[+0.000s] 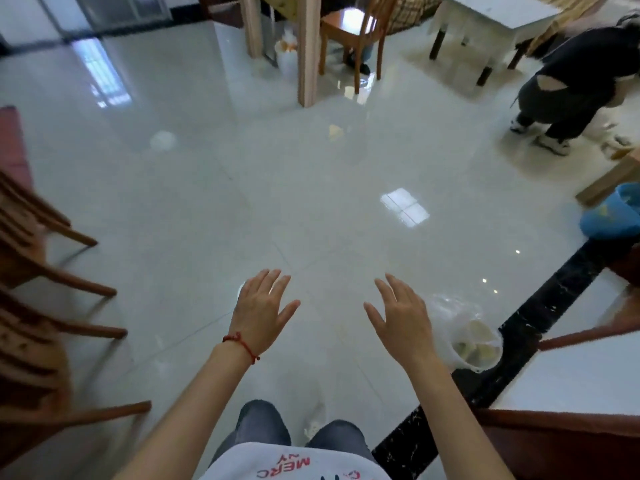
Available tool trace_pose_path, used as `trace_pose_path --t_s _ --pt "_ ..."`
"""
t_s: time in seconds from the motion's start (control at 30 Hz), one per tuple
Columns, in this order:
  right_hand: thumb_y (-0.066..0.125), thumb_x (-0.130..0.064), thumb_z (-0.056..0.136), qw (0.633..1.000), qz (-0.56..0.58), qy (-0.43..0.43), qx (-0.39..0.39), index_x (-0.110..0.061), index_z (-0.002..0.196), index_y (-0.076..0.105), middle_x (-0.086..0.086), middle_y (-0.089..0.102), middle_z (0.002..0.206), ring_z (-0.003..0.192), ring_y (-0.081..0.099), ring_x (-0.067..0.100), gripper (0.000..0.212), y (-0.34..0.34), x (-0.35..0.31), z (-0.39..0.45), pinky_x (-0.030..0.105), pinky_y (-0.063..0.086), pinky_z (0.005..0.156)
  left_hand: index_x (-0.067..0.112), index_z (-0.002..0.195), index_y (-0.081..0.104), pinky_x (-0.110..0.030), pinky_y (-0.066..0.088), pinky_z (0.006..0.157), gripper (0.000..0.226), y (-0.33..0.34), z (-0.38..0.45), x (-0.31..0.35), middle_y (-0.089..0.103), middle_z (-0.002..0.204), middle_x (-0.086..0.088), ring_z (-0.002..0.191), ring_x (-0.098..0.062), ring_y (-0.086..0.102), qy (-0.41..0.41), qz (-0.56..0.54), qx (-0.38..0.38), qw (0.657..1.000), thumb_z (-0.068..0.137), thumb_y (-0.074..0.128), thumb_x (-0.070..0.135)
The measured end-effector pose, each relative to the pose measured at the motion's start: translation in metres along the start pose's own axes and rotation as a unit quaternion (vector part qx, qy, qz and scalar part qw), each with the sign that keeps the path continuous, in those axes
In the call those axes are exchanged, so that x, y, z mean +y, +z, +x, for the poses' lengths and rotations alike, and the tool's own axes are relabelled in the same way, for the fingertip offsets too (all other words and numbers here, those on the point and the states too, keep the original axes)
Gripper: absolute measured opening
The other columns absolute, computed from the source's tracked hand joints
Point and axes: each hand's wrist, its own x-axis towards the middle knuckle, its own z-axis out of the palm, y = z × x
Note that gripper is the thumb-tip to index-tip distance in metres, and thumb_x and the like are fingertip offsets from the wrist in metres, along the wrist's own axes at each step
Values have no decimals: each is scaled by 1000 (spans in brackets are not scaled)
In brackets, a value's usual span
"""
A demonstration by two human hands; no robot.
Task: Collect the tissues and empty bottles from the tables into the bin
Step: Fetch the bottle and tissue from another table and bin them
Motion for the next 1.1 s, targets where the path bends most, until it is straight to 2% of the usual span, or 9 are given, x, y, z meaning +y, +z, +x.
trace_pose_path --t_s 0.2,0.4,0.5,0.77,0.97,1.1 --pt "58 -33 78 993 16 -117 -20 -6 111 62 19 65 114 101 64 35 43 24 -44 64 46 53 79 6 108 61 -43 49 87 69 -13 -4 -52 66 109 -15 102 -33 61 -105 9 43 993 93 14 55" --pt "55 -34 79 977 31 -201 -57 -7 113 60 18 64 117 103 63 35 44 56 -97 124 46 52 81 3 109 61 -47 48 87 75 -23 5 -112 65 110 -19 103 -36 61 -194 12 57 979 92 12 57" --pt "47 -39 83 970 29 -231 -74 -9 115 59 17 63 118 105 62 34 46 69 -124 159 45 51 84 3 110 62 -49 48 88 76 -30 19 -144 65 110 -20 103 -37 61 -227 9 64 972 92 12 57" --pt "60 -32 84 966 36 -235 -101 -8 119 57 18 59 124 112 58 36 42 101 -198 268 47 47 88 3 110 62 -49 49 87 77 -67 88 -239 65 110 -19 103 -36 61 -254 11 62 965 92 10 57" --pt "46 -41 85 965 38 -227 -127 -8 119 57 17 59 124 112 58 36 49 122 -245 341 47 48 88 2 113 60 -50 47 90 76 -91 148 -307 64 113 -20 107 -38 59 -253 21 66 965 92 11 57" --pt "33 -46 85 961 35 -235 -144 -9 119 57 16 59 125 112 58 35 56 140 -269 396 47 48 89 2 114 60 -51 46 91 67 -97 194 -345 63 115 -21 109 -39 58 -267 15 69 961 89 26 53"
